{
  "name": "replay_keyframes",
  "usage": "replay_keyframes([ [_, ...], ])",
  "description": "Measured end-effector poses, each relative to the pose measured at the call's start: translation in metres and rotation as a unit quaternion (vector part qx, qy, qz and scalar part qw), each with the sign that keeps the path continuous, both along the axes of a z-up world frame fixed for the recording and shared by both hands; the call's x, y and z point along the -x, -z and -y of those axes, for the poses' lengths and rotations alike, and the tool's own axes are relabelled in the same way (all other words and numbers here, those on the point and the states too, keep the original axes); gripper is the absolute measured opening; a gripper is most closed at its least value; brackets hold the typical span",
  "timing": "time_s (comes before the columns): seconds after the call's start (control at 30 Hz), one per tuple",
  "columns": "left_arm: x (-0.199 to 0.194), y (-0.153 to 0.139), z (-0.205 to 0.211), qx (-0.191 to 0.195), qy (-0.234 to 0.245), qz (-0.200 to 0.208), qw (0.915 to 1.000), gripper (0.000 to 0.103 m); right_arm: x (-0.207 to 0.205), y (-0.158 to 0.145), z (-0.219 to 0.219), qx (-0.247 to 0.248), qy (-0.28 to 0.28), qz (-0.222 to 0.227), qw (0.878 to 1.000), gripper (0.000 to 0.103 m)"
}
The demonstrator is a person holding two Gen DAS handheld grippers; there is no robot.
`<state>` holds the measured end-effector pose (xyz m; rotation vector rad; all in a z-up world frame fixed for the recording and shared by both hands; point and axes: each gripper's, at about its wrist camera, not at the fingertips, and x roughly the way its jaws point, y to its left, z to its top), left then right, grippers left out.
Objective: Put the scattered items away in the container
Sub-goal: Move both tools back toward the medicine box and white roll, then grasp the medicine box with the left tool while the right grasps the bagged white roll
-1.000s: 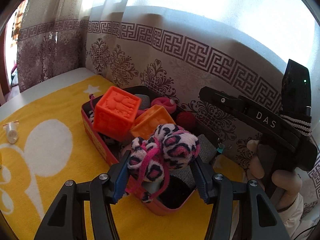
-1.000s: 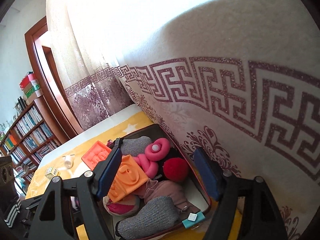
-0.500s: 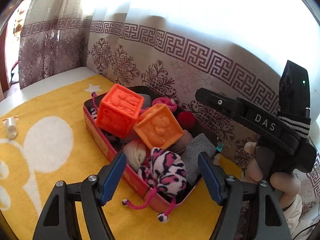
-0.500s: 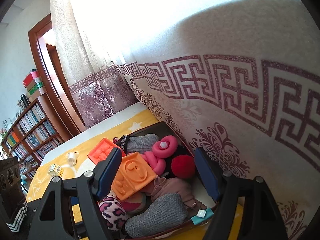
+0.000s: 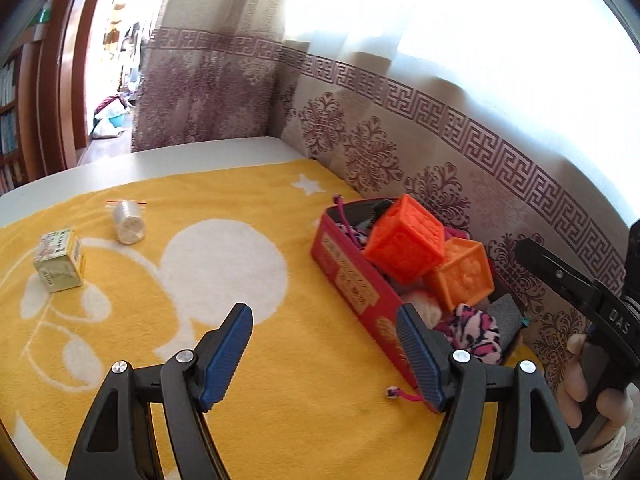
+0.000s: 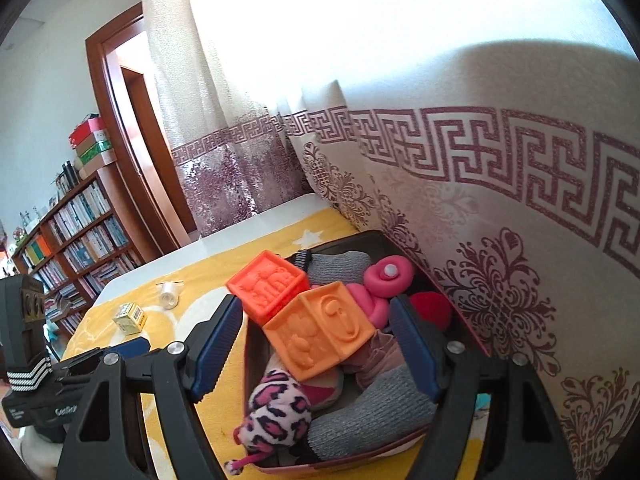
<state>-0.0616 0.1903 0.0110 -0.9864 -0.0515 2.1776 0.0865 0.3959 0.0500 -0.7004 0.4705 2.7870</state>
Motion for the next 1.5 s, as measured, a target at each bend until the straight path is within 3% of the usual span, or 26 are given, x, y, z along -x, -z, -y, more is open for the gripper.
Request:
replay_keyframes([
  [0.3, 0.033, 0.008, 0.082, 0.001, -0.097, 0.005, 0.9952, 0.075, 0.021, -0.013, 0.059, -0.025, -0.076, -0.008, 0.997, 0.081],
  [0.63, 0.085, 0.029, 0.151, 0.042, -0.204, 0.011, 0.9781, 0.076, 0.071, 0.0, 0.111, -0.028, -0.139, 0.027, 0.99, 0.081],
  [1.03, 0.148, 0.06, 0.138, 0.093, -0.211, 0.032, 0.9726, 0.076, 0.092, 0.025, 0.134, -0.041, -0.166, 0.073, 0.983, 0.081],
  [1.37, 0.187, 0.084, 0.134, 0.085, -0.207, 0.065, 0.9725, 0.075, 0.123, 0.031, 0.148, -0.042, -0.18, 0.105, 0.977, 0.081],
  [1.43, 0.188, 0.087, 0.14, 0.074, -0.21, 0.069, 0.9725, 0.067, 0.136, 0.033, 0.15, -0.036, -0.181, 0.114, 0.976, 0.081],
  [1.47, 0.189, 0.086, 0.145, 0.065, -0.214, 0.069, 0.9722, 0.055, 0.144, 0.034, 0.151, -0.031, -0.183, 0.119, 0.976, 0.081],
  [1.5, 0.189, 0.085, 0.15, 0.056, -0.216, 0.069, 0.9723, 0.055, 0.152, 0.036, 0.153, -0.026, -0.183, 0.123, 0.975, 0.081],
])
